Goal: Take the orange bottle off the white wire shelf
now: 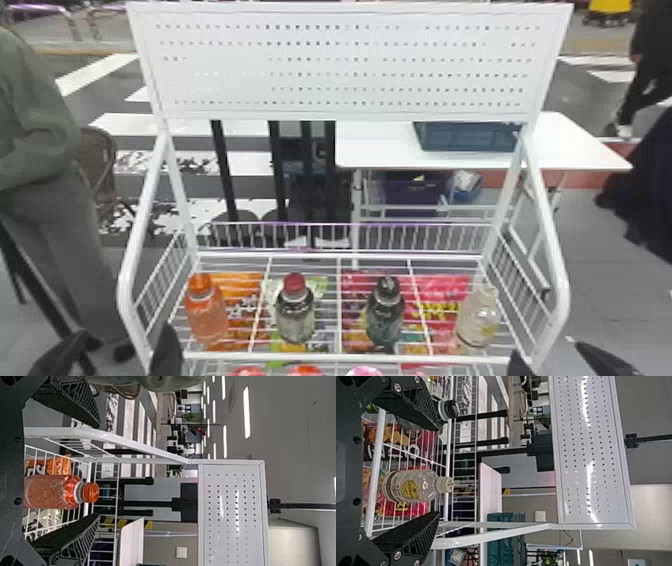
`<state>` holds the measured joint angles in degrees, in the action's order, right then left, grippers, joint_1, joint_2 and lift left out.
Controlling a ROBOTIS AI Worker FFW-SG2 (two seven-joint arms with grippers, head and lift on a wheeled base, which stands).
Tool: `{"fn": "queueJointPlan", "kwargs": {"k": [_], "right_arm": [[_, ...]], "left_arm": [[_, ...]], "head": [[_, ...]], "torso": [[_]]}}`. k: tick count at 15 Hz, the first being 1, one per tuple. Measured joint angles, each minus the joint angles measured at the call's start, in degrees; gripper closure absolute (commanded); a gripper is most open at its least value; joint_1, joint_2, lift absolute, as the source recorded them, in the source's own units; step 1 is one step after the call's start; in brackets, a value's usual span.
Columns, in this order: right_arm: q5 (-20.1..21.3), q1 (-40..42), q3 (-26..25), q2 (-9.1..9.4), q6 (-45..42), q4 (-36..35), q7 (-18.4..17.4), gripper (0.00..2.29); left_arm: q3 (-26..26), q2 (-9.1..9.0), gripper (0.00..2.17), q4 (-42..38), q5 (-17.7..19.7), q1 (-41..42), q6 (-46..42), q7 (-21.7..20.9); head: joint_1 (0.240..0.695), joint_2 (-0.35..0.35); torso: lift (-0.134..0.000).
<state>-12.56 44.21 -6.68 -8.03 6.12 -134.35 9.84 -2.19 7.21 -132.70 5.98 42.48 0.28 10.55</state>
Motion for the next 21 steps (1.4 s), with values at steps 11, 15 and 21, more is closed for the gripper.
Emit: {"fn": "queueJointPlan", "kwargs": {"k": [11, 15, 21], "right_arm": [[0.0, 0.1, 0.0, 0.03, 0.0, -0.5, 0.0, 0.15], [0.0, 0.2, -0.1, -0.01, 0.0, -0.5, 0.0, 0.15], [0.0, 0.3, -0.1, -0.06, 0.0, -0.2, 0.5, 0.15]], "left_arm": [[0.1, -0.01, 0.1, 0.1, 0.0, -0.1, 0.0, 0.0], [2.4, 0.14, 0.1, 6.0, -0.5, -1.4, -3.5, 0.9], [6.5, 0.13, 0.14, 25.7, 0.8, -10.5, -14.5, 1.1]], "head": [[0.499, 0.0], [0.499, 0.0], [0.499, 0.0]], "torso": [[0.0], [0.0], [0.0]]}}
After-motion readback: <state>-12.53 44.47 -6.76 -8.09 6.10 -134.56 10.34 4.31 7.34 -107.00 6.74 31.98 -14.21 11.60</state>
